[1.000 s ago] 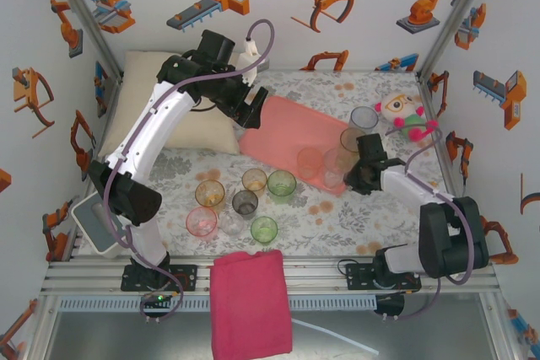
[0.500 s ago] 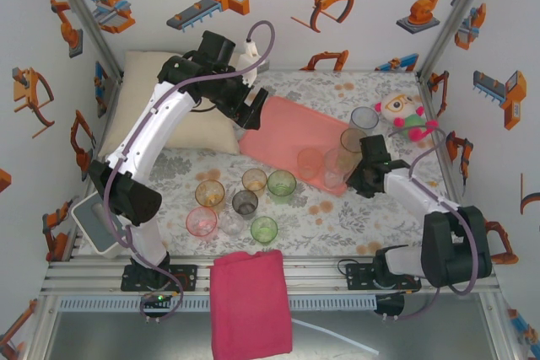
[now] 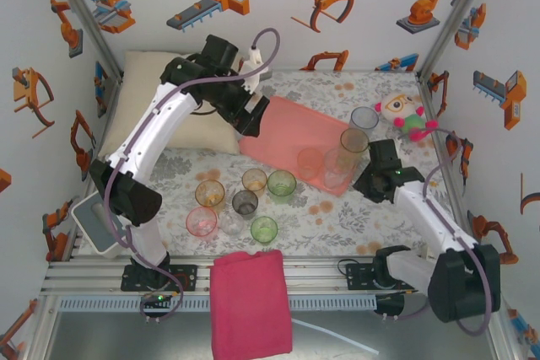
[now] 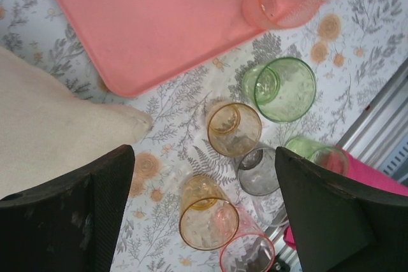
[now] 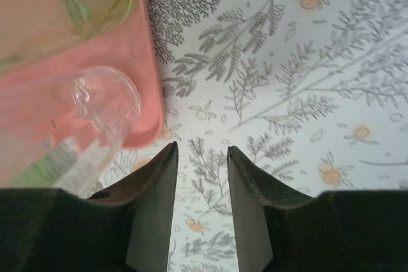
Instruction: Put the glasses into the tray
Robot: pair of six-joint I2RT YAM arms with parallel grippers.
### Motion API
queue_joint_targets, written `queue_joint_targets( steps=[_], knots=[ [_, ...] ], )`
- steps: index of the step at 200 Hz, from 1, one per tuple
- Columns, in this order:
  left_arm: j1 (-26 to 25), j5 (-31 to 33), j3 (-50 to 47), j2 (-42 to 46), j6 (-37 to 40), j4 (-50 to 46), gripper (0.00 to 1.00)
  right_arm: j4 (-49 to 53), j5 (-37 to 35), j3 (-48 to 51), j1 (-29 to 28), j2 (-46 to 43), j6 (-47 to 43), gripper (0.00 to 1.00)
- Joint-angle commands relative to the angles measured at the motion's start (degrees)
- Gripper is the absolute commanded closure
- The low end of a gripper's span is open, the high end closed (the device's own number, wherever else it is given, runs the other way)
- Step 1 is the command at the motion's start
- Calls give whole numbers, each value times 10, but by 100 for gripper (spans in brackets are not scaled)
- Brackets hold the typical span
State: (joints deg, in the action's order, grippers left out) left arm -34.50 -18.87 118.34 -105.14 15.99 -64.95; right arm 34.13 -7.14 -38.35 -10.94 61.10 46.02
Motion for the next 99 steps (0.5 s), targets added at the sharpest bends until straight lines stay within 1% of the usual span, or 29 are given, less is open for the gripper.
queue_joint_targets(
  steps=[1,23,41,49,62,76,99],
  knots=[
    [-29,-24,-25,-17,54,-37,18,98,-27,-22,4,-59,-15,62],
    [-65,0,-54,-26,61,-1,18,167,-31,-40,4,-120,-22,63],
    [-92,15,-54,-48,62,21,19,215,-29,-58,4,-154,-28,63],
    [-101,22,-51,-59,61,29,20,220,-16,-63,4,-164,-30,63],
    [-113,36,-50,-75,58,46,20,233,0,-78,4,-170,-24,63],
    [-120,35,-49,-90,60,58,23,241,15,-95,4,-171,-22,64],
    [-124,27,-50,-111,62,67,25,259,12,-120,4,-168,-29,64]
  ],
)
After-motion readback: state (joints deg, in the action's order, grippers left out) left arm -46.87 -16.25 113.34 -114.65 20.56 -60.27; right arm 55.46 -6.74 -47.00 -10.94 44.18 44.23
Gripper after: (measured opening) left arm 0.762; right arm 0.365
